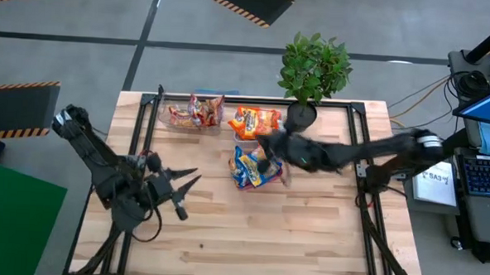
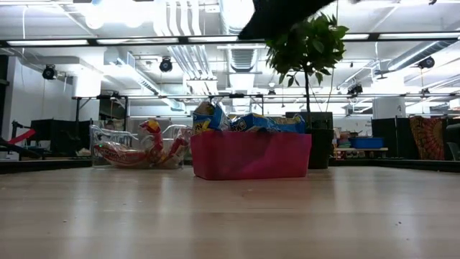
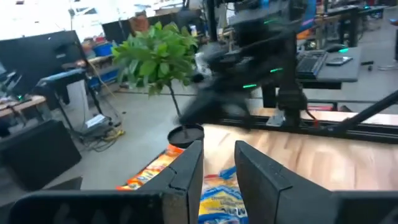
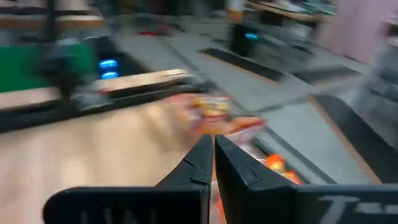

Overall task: Sort Maruchan noodles
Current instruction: Adjust the red noodle packs in the transparent bin

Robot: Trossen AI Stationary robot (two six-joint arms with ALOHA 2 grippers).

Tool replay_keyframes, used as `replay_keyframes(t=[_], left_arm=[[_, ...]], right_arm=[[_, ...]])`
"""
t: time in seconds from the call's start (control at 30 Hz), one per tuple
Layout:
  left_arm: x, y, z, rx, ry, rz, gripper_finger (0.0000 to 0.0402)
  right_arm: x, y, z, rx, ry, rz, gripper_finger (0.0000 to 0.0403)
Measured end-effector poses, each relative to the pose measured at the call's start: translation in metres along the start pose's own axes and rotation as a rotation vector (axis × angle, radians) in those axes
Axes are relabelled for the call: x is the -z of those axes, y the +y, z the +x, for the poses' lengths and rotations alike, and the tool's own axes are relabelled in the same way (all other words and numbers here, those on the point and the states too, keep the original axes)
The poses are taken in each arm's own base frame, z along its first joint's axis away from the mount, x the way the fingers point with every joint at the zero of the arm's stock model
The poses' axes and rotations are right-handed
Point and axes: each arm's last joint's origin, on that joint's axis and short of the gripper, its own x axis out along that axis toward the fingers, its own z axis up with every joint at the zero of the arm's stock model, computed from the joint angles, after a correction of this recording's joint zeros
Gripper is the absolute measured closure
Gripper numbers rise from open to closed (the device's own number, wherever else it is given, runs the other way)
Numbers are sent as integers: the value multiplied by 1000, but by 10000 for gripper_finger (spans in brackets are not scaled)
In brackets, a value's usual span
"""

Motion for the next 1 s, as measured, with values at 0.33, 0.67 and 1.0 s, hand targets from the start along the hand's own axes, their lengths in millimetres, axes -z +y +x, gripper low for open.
replay_keyframes(t=[0.33, 0.67, 1.0], left_arm=[[1, 61, 88, -28, 315, -93, 326], [40, 178, 147, -309, 757, -208, 326], [74, 289, 165, -533, 918, -483, 326]], right_arm=[[1, 15, -77, -186, -32, -101, 394], [4, 17, -74, -178, -39, -255, 394], [-5, 14, -77, -174, -27, -366, 394]])
